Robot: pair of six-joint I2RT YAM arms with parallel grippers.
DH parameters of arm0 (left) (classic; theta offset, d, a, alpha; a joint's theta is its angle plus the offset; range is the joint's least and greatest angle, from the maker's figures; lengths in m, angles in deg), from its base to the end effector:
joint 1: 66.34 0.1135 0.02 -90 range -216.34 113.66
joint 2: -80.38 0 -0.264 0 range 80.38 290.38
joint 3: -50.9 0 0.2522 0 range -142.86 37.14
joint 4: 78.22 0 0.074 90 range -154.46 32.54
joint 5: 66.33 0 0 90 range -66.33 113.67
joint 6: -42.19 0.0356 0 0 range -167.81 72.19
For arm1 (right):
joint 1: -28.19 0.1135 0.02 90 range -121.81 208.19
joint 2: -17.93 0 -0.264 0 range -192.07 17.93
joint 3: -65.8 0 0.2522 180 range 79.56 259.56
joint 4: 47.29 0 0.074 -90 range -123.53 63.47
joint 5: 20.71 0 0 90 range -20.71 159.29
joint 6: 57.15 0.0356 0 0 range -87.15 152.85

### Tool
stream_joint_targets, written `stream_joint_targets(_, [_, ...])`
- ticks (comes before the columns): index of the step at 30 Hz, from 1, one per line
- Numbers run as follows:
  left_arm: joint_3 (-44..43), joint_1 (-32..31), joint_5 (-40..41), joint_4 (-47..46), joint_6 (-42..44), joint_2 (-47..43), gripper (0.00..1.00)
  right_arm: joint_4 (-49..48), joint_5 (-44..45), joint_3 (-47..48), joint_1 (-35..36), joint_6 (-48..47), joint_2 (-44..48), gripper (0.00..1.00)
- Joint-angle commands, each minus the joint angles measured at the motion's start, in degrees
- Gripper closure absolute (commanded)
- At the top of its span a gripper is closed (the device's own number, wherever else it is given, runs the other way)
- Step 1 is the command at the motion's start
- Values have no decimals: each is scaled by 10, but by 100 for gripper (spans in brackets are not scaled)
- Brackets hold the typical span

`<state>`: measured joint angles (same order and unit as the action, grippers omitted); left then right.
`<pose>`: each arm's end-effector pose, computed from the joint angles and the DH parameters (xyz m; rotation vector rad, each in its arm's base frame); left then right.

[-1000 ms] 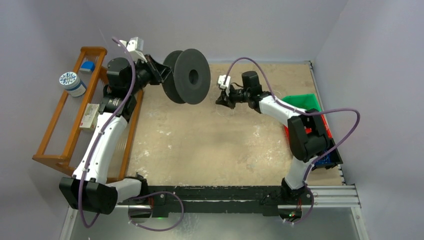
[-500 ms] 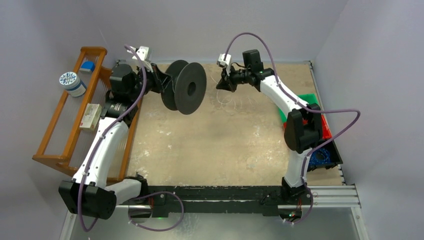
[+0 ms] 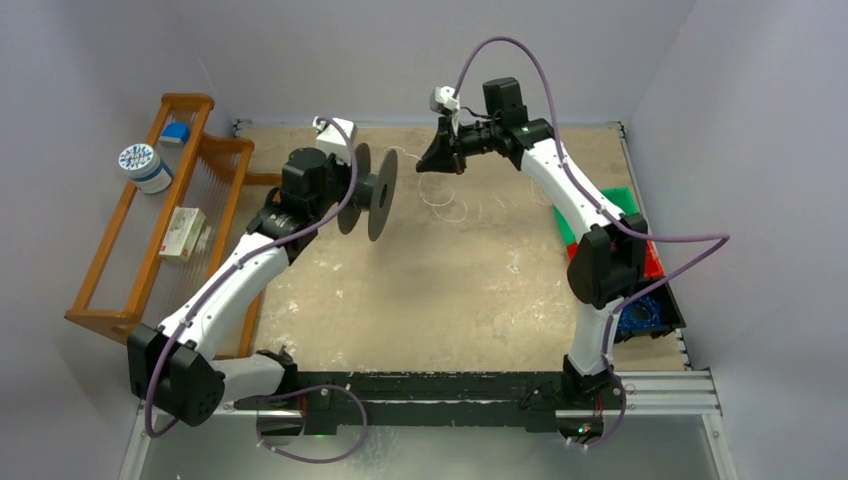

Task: Wrap the cables
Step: Wrap the cable around the cable reel.

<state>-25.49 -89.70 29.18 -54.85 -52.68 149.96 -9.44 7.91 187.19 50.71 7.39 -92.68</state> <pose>0.2613 -0.1092 0.3596 0.2335 1.8514 -0.2522 0.3961 0.1981 0.3663 -1.3333 1.3830 1.0429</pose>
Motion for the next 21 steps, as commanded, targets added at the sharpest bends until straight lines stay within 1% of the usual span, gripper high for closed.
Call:
stream_joint_targets(1, [11, -2, 157, -76, -1, 19, 100, 7, -81, 4, 40, 25, 29, 100])
stream_joint_targets(6, [19, -2, 203, -82, -46, 43, 100, -12, -68, -33, 98, 17, 63, 100])
stream_joint_targets(10, [18, 0, 223, -81, -96, 44, 100, 0, -59, -42, 133, -8, 55, 100])
stream_joint_targets(13, [12, 6, 214, -77, -133, 42, 100, 21, -67, -49, 141, -42, 36, 98])
stream_joint_targets(16, [-9, 30, 195, -61, -171, 46, 100, 52, -85, -50, 152, -86, 17, 96])
stream_joint_targets(21, [-49, 76, 144, -39, -236, 51, 100, 129, -96, -37, 178, -174, -7, 89])
